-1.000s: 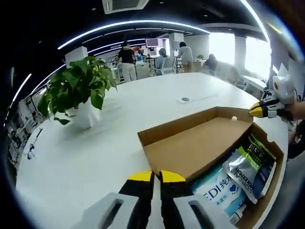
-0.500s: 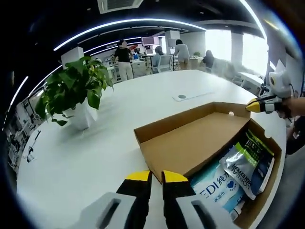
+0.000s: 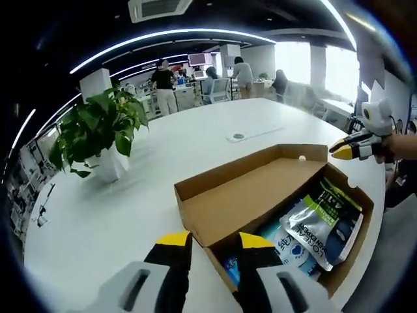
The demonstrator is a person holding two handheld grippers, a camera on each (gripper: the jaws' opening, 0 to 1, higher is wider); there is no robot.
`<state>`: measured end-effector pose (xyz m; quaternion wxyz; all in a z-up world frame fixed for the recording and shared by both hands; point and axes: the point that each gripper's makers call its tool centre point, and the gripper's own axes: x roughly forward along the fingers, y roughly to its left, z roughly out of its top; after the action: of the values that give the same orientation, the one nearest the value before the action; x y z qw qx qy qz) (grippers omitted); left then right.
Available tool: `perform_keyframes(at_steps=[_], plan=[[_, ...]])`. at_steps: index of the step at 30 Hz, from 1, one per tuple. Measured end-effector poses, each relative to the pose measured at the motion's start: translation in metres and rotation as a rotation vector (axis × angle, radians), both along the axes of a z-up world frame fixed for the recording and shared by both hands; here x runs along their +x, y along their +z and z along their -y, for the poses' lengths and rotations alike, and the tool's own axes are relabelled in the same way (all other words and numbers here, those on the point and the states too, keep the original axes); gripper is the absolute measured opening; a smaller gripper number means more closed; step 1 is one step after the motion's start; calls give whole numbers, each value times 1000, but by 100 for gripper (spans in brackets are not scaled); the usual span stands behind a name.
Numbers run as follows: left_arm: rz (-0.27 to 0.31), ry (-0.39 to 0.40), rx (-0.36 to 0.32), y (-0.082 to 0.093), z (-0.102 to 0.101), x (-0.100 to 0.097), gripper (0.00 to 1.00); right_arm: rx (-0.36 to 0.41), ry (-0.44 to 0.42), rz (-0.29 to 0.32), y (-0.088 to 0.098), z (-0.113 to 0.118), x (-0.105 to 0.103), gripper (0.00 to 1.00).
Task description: Operate the shoe box by opening the lid, removing the specified soft item, and placing it in the target area until the item is outside and the box remains undamaged.
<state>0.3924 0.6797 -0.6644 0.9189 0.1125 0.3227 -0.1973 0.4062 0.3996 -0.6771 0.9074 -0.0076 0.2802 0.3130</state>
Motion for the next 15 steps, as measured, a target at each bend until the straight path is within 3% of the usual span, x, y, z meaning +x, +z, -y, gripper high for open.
perform_keyframes(at_steps=[7, 15], plan=[[-16, -9, -27, 5, 17, -20, 31, -6, 46, 15, 8, -2, -16, 24], [-73, -32, -86, -6, 41, -49, 33, -19, 91, 14, 9, -3, -37, 34]])
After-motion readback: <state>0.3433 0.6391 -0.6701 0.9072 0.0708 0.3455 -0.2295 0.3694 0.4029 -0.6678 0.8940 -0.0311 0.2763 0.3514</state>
